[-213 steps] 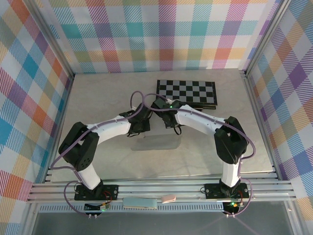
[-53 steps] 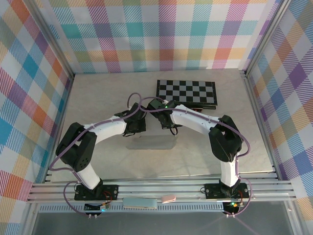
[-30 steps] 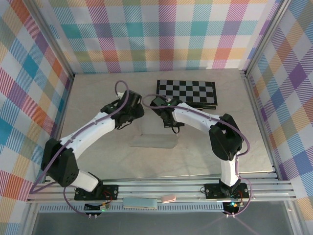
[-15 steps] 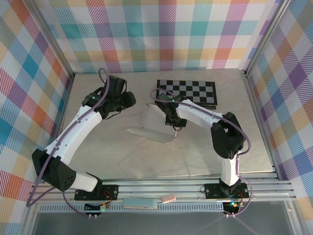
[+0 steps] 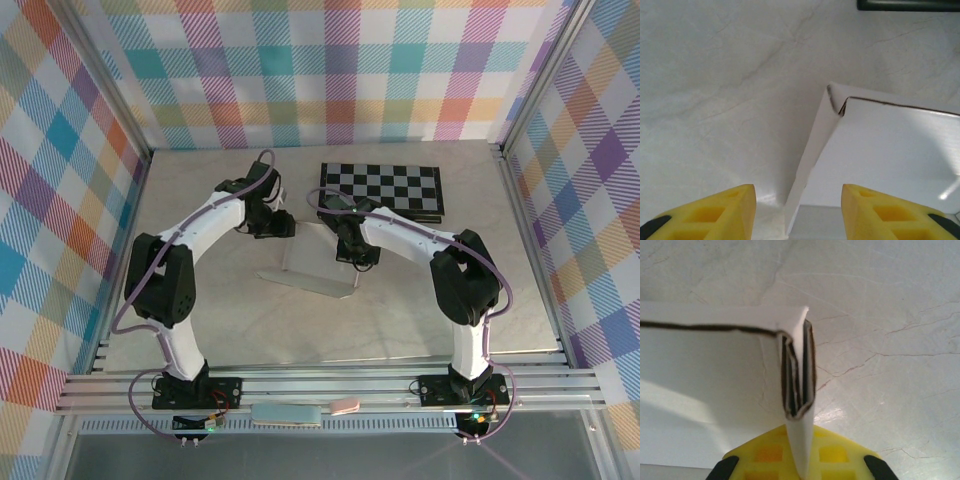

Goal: Fold the paper box

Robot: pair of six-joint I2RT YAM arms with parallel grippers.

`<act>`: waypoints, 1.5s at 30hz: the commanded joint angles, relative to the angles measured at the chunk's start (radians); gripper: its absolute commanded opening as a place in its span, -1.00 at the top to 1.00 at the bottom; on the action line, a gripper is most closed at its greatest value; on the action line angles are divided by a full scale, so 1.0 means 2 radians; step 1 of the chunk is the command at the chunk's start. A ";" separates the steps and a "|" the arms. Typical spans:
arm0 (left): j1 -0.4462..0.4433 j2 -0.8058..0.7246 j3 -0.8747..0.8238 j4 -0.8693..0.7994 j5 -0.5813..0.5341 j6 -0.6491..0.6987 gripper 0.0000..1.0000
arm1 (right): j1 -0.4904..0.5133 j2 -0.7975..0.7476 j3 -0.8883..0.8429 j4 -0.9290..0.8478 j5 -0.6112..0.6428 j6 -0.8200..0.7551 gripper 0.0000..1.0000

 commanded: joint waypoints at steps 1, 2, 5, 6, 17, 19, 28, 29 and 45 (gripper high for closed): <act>0.001 0.011 0.010 0.029 0.031 0.025 0.05 | -0.004 -0.018 -0.002 0.001 -0.012 -0.011 1.00; 0.001 0.017 0.010 0.032 0.035 0.026 0.06 | -0.004 -0.018 -0.002 0.001 -0.013 -0.012 1.00; 0.001 0.025 0.007 0.040 0.033 0.028 0.10 | -0.005 -0.017 -0.002 0.002 -0.016 -0.014 1.00; 0.001 0.029 0.006 0.042 0.030 0.029 0.14 | -0.005 -0.016 -0.003 0.002 -0.017 -0.014 1.00; -0.011 0.050 0.010 0.054 -0.007 0.036 0.61 | -0.007 -0.010 0.001 0.004 -0.024 -0.014 1.00; -0.015 0.050 0.008 0.059 -0.020 0.037 0.66 | -0.007 -0.009 0.001 0.004 -0.025 -0.012 1.00; -0.033 0.060 -0.008 0.072 -0.072 0.017 0.80 | -0.007 -0.010 -0.002 0.002 -0.022 -0.009 1.00; -0.034 0.060 -0.013 0.075 -0.076 0.014 0.83 | -0.007 -0.010 -0.003 0.002 -0.022 -0.009 1.00; -0.073 0.005 -0.014 0.044 -0.179 -0.070 0.32 | -0.008 -0.005 -0.005 -0.005 -0.031 0.014 1.00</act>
